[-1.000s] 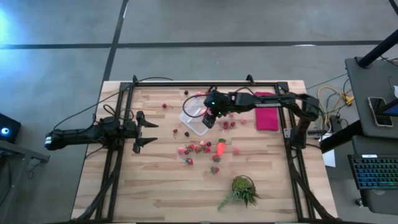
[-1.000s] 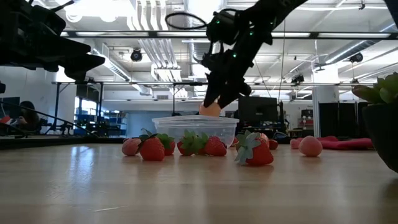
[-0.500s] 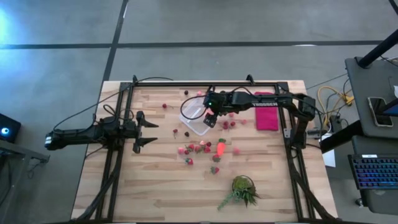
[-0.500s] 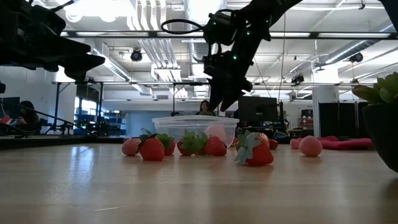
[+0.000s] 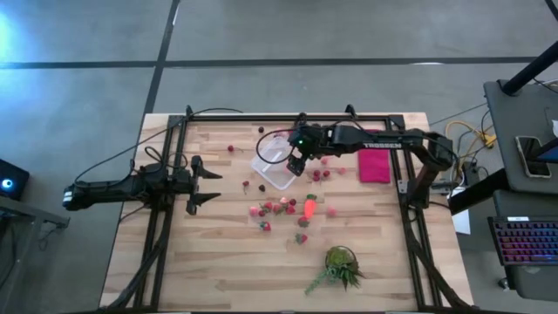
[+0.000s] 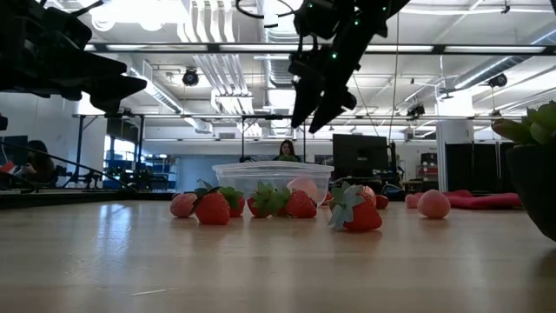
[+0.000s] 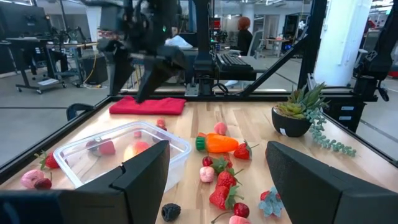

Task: Pick and placing Produce into tupperware
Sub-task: Put the pink apricot into the transparent container

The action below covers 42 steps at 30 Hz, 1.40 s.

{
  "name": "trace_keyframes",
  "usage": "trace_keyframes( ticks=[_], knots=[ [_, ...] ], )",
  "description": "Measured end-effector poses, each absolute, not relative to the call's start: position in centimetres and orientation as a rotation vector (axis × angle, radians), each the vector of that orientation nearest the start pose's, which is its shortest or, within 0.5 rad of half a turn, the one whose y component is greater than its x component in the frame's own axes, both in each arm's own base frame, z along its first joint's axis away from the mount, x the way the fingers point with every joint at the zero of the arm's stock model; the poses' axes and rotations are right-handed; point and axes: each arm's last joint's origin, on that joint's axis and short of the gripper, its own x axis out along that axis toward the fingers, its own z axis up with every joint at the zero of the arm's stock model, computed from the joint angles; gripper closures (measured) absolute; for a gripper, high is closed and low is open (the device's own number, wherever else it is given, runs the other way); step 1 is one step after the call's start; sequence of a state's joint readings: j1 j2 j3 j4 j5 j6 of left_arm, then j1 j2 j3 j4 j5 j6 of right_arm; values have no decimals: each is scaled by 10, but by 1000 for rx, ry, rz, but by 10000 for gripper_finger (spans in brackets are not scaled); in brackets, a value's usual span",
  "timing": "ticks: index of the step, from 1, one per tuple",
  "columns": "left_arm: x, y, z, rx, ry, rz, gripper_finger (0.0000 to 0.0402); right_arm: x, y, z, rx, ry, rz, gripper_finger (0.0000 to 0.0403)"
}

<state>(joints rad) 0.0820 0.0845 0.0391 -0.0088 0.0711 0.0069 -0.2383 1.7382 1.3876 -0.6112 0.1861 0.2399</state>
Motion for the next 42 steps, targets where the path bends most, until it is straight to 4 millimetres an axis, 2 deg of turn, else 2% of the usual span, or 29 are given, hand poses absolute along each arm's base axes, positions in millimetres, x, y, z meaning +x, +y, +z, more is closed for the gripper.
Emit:
trace_keyframes(
  ticks=[7,13,18,28,35,42],
  knots=[
    [101,6,169,3,54,11,146,329,-88,274,212,997,-590,92],
    [101,6,169,3,54,11,146,303,-82,282,242,988,-641,92],
    [101,6,169,3,54,11,146,275,-76,277,295,974,-701,92],
    [101,6,169,3,54,11,146,217,-62,253,494,897,-815,92],
    [101,6,169,3,54,11,146,205,-59,251,544,792,-815,92],
    [101,6,169,3,54,11,146,208,-60,247,514,806,-830,92]
  ],
)
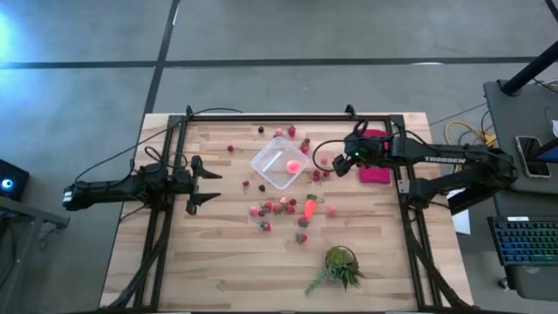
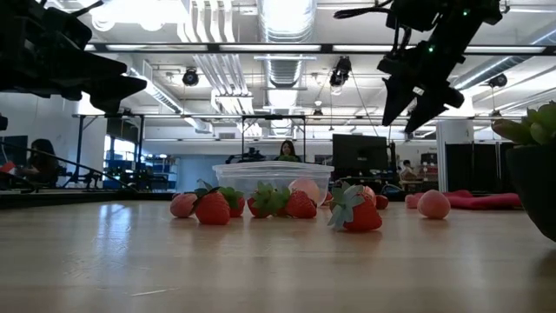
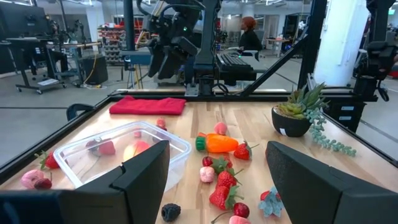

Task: Pick and placing Produce into tupperware
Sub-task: Put the pink apricot into the transparent container

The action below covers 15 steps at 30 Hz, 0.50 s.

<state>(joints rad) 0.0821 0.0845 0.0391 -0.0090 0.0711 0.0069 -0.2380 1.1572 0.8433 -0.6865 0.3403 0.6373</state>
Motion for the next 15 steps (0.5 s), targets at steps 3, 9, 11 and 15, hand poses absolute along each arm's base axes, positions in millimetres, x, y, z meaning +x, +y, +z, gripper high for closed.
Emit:
trace_keyframes(
  ticks=[3,9,11,15],
  knots=[
    [101,6,169,3,54,11,146,214,-62,243,502,808,-821,92],
    [101,6,169,3,54,11,146,234,-66,236,526,777,-734,92],
    [101,6,169,3,54,10,146,241,-73,235,541,775,-729,92],
    [101,6,169,3,54,10,146,255,-96,237,528,807,-775,92]
  ],
)
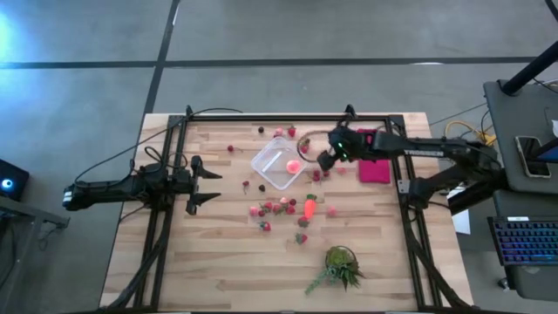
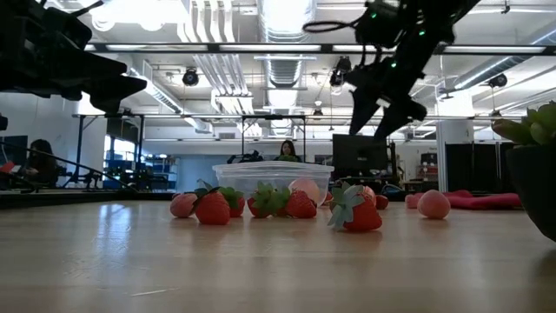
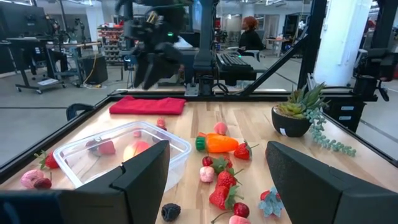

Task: Pick and placing Produce into tupperware
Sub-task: Put the pink apricot into the transparent container

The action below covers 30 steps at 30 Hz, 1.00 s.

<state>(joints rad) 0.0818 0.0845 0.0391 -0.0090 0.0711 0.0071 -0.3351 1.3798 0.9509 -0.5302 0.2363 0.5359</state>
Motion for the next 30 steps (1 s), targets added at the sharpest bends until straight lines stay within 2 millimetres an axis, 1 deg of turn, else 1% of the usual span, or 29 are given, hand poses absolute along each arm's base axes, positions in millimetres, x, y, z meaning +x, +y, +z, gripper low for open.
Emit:
trace_keyframes(
  ticks=[3,6,10,14,16,20,24,27,30],
  knots=[
    [101,6,169,2,55,10,146,266,-115,242,499,843,-779,92],
    [101,6,169,3,55,11,146,274,-127,250,464,906,-736,92],
    [101,6,169,3,55,10,146,282,-133,260,429,955,-720,92],
    [101,6,169,2,55,10,146,281,-131,266,433,978,-720,92],
    [101,6,169,3,54,11,146,276,-126,269,443,997,-726,92],
    [101,6,169,2,54,11,146,259,-115,272,480,1038,-749,92],
    [101,6,169,3,54,10,146,240,-101,272,536,1021,-777,92],
    [101,6,169,3,54,11,146,224,-89,266,577,1007,-790,92],
    [101,6,169,3,54,11,146,208,-78,255,601,1018,-799,92]
  ],
)
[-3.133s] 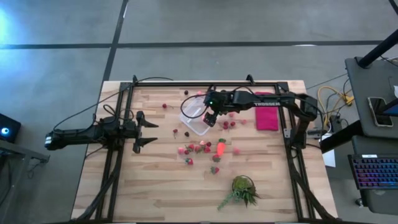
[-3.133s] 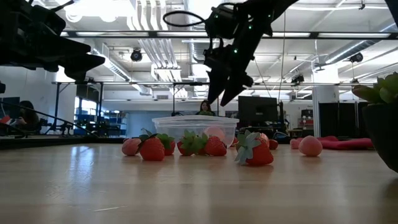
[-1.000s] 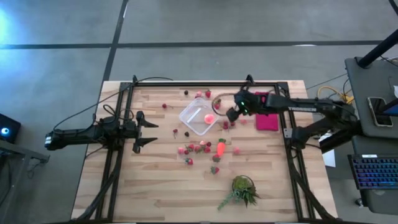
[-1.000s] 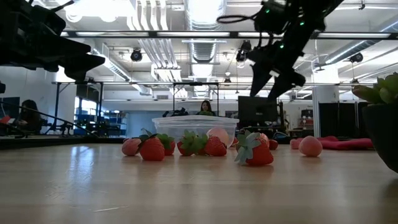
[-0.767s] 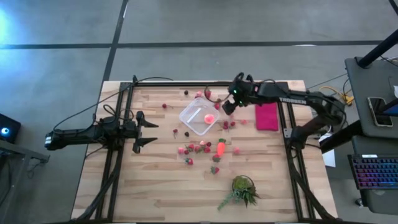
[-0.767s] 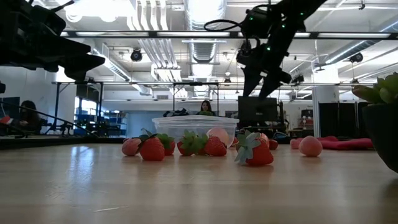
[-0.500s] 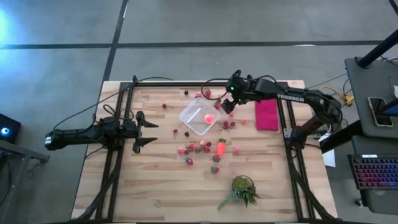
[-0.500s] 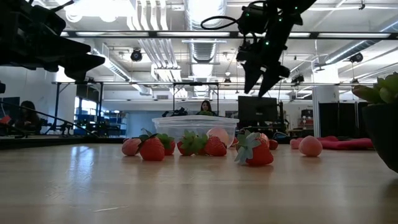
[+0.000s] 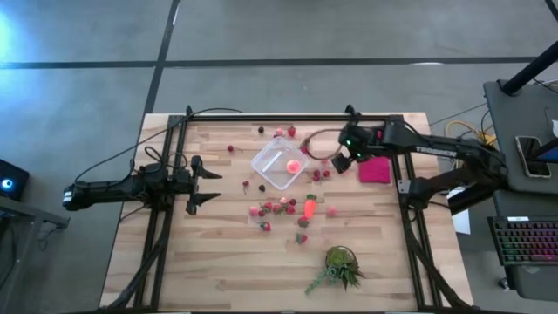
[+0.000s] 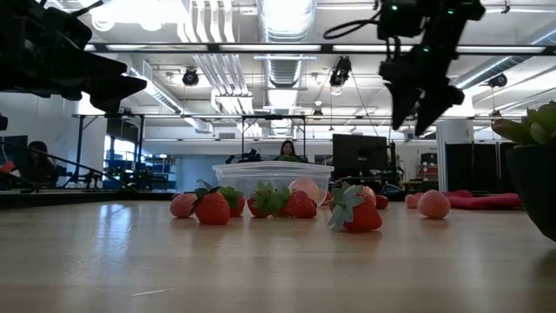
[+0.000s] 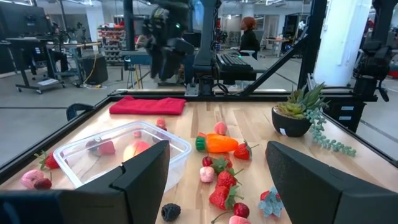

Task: Pick and placing Produce into tupperware
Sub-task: Put the pink apricot into the transparent container

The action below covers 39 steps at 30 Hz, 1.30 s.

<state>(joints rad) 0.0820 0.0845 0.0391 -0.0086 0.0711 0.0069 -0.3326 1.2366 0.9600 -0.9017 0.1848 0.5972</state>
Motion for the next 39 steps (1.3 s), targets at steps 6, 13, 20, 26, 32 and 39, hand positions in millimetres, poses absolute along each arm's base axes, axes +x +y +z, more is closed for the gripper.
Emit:
trace_keyframes(
  ticks=[6,13,20,26,32,39],
  knots=[
    [101,6,169,3,54,11,146,190,-66,229,554,1100,-757,92],
    [101,6,169,3,54,11,146,183,-61,206,447,1230,-676,92],
    [101,6,169,3,54,11,146,186,-63,198,404,1200,-664,92],
    [101,6,169,3,54,11,146,189,-64,202,410,1171,-655,92],
    [101,6,169,3,54,10,146,194,-65,209,422,1132,-635,92],
    [101,6,169,3,54,10,146,195,-63,209,475,1138,-577,92]
  ],
)
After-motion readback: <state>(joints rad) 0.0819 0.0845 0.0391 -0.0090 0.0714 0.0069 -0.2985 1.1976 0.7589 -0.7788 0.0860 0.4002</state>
